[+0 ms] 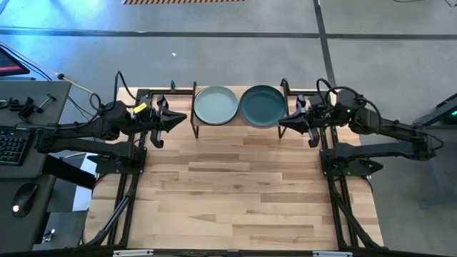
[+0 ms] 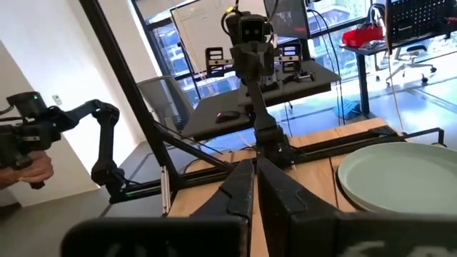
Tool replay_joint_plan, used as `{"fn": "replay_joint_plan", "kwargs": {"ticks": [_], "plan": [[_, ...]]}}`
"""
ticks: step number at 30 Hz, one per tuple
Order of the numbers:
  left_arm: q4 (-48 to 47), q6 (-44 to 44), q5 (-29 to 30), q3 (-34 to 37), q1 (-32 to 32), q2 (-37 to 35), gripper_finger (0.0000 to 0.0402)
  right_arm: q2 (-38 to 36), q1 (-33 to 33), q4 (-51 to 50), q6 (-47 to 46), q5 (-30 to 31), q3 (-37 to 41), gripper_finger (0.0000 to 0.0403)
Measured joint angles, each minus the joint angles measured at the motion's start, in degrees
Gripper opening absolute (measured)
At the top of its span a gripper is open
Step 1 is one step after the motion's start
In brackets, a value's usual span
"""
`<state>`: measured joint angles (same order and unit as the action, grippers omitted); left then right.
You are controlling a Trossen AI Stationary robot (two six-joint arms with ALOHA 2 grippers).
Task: Place and stack plates onto a shelf
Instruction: Return to Home Position
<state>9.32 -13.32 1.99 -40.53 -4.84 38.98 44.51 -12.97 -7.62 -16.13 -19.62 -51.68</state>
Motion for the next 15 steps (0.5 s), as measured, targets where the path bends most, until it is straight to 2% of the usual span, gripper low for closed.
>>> {"fn": "replay_joint_plan", "kwargs": {"ticks": [7,11,15], "plan": [[1.96,-0.98,0.16,1.39,0.0,0.0,0.0,0.54,0.0,-3.24,0.14,-0.31,0.0,0.0001],[10.73,-3.17,0.87,8.14,1.99,0.52,0.0,0.48,0.0,-4.62,1.69,-0.37,0.0,0.0],[19.97,-4.59,5.64,16.34,4.85,0.68,0.0,0.42,0.0,-5.0,3.45,-0.37,0.0,0.0]]}}
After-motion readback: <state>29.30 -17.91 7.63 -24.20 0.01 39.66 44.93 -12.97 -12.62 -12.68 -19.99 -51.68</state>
